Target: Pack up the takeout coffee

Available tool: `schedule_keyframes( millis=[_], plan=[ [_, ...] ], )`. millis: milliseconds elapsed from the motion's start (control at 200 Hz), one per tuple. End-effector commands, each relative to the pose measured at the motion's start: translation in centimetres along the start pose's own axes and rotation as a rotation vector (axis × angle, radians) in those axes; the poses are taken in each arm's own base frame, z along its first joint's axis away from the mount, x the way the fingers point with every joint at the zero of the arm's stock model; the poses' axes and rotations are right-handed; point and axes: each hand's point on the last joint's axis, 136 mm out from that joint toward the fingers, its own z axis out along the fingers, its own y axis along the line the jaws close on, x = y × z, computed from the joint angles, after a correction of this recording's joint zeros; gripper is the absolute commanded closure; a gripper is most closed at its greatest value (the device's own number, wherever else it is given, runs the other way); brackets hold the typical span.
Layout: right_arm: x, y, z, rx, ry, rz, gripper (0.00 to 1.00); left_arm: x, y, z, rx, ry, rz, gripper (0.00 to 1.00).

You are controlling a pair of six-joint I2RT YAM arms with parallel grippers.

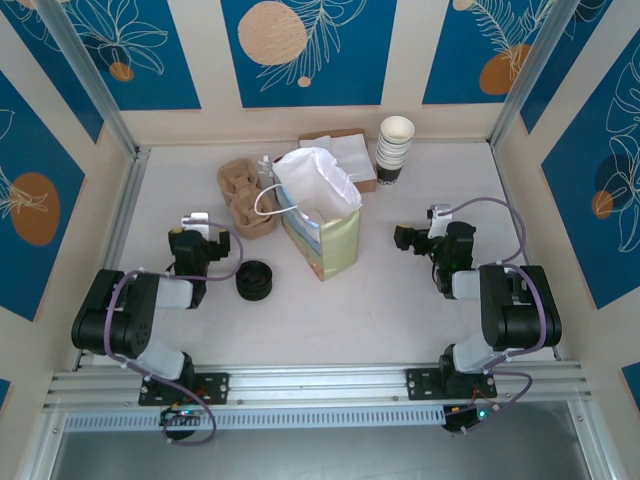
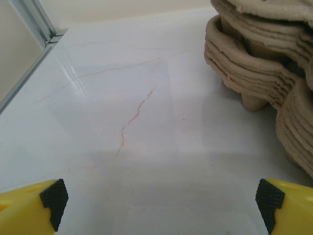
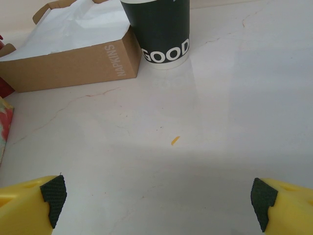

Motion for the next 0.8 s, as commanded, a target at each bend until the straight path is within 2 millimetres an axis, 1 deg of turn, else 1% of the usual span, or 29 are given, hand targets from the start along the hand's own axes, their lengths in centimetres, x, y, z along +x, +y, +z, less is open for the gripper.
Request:
schedule_keyframes(
  millis=[0,75,170,215,280,370,410,450,475,480,505,520,550,575,580,590,595,620,645,650,655,685,715,750,755,795],
  plan=[
    [-2.4,-0.8,-0.7,0.036,-0.048,0.015,0.01,-1.7,0.6,-0.9,-0.015,-0.048,-0.013,0.0],
    [-3.1,-1.3,-1.2,0.054,-0.044,0.044,0.01,-2.5,2.3,-1.7,-0.102,-0.02,-0.045,0.0],
    [-4.2,-1.6,-2.0,0.072,-0.042,0.063,0.01,-3.9,3.2,-2.9,-0.134,-0.016,-0.042,0.0],
    [-4.8,-2.2,-2.4,0.111,-0.047,0.081,0.01,-4.6,3.8,-3.6,-0.155,-0.012,-0.043,0.0],
    [-5.8,-3.4,-3.4,0.183,-0.068,0.156,0.01,-5.8,4.7,-4.7,-0.195,-0.007,-0.059,0.0],
    [-7.1,-4.2,-5.0,0.221,-0.08,0.242,0.01,-7.6,5.7,-6.6,-0.223,-0.006,-0.095,0.0],
    [-8.3,-4.9,-5.9,0.263,-0.091,0.3,0.01,-8.6,6.3,-7.6,-0.237,-0.004,-0.128,0.0],
    [-8.8,-5.3,-6.7,0.296,-0.072,0.366,0.01,-9.8,6.6,-8.7,-0.241,-0.004,-0.164,0.0],
    [-9.6,-5.5,-7.2,0.306,-0.067,0.407,0.01,-10.5,6.8,-9.3,-0.242,-0.003,-0.187,0.0],
    [-9.9,-5.5,-7.2,0.305,-0.071,0.413,0.01,-10.7,6.9,-9.5,-0.242,-0.006,-0.194,0.0],
    [-10.0,-5.5,-7.6,0.311,-0.043,0.453,0.01,-11.3,7.1,-10.2,-0.247,-0.003,-0.222,0.0],
    [-10.8,-5.5,-7.8,0.313,-0.041,0.472,0.01,-11.9,7.3,-10.6,-0.25,-0.007,-0.247,0.0],
    [-11.4,-5.5,-8.2,0.322,-0.013,0.522,0.01,-12.4,7.6,-11.4,-0.26,0.013,-0.284,0.0],
    [-12.4,-5.3,-8.4,0.311,0.001,0.553,0.01,-13.0,7.9,-12.1,-0.268,0.025,-0.319,0.0],
    [-12.2,-5.3,-8.5,0.311,0.016,0.561,0.01,-13.1,8.0,-12.2,-0.271,0.027,-0.327,0.0],
    [-12.6,-5.1,-8.6,0.303,0.025,0.57,0.01,-13.2,8.1,-12.5,-0.278,0.036,-0.338,0.0],
    [-12.5,-5.0,-8.6,0.301,0.038,0.579,0.01,-13.3,8.2,-12.6,-0.279,0.038,-0.346,0.0],
    [-13.3,-4.6,-8.6,0.276,0.059,0.594,0.01,-13.8,8.4,-13.2,-0.288,0.057,-0.375,0.0],
    [-14.4,-4.1,-8.7,0.254,0.077,0.606,0.01,-14.1,8.4,-13.6,-0.284,0.078,-0.387,0.0],
    [-14.2,-4.1,-8.6,0.254,0.087,0.61,0.01,-14.2,8.3,-13.7,-0.282,0.083,-0.387,0.0],
    [-14.6,-4.0,-8.6,0.246,0.085,0.61,0.01,-14.4,8.3,-13.8,-0.279,0.084,-0.389,0.0],
    [-15.2,-3.5,-8.4,0.224,0.116,0.627,0.01,-14.7,8.2,-14.2,-0.272,0.109,-0.396,0.0],
    [-16.4,-2.9,-8.2,0.189,0.124,0.633,0.01,-15.1,8.2,-14.8,-0.267,0.129,-0.413,0.0],
    [-17.0,-2.5,-7.9,0.173,0.15,0.652,0.01,-15.6,7.9,-15.3,-0.245,0.15,-0.421,0.0],
    [-17.3,-2.4,-7.9,0.17,0.146,0.653,0.01,-15.7,7.9,-15.4,-0.241,0.151,-0.421,0.0],
    [-18.2,-2.2,-7.5,0.157,0.164,0.675,0.0,-16.2,7.3,-15.9,-0.195,0.168,-0.421,0.0]
  ],
)
